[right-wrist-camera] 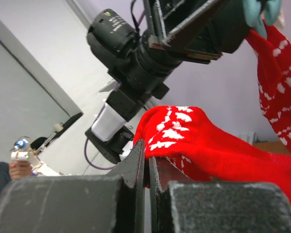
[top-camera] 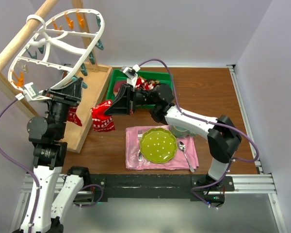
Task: Remove the socks clipped to the hanger
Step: Remove the sock from the hanger, then place the sock in the bin.
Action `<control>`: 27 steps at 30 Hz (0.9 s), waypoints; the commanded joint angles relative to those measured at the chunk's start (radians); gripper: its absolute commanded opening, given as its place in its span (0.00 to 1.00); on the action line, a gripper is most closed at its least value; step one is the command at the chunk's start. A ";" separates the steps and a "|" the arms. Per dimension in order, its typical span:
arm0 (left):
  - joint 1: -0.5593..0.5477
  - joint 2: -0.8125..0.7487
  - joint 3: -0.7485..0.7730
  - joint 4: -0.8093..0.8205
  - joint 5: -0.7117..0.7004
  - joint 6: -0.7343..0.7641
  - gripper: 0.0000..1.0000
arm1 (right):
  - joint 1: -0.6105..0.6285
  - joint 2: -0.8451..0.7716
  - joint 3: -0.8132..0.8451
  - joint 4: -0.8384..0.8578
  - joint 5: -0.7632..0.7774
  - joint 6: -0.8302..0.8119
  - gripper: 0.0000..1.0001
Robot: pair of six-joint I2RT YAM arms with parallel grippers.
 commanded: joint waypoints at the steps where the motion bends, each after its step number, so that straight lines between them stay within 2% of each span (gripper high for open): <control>1: -0.003 0.002 0.059 -0.014 -0.008 0.032 0.41 | 0.005 -0.085 -0.007 -0.115 0.039 -0.122 0.00; 3: -0.003 0.001 0.080 -0.040 0.003 0.038 0.60 | 0.005 -0.097 -0.007 -0.173 0.053 -0.168 0.00; 6: -0.003 -0.005 0.105 -0.109 0.015 0.046 0.71 | 0.005 -0.108 -0.001 -0.242 0.064 -0.218 0.00; 20: -0.003 -0.009 0.176 -0.318 0.101 0.076 0.84 | -0.001 -0.123 0.013 -0.447 0.125 -0.369 0.00; 27: -0.003 0.024 0.242 -0.446 0.104 0.114 0.86 | -0.003 -0.128 0.022 -0.535 0.165 -0.438 0.00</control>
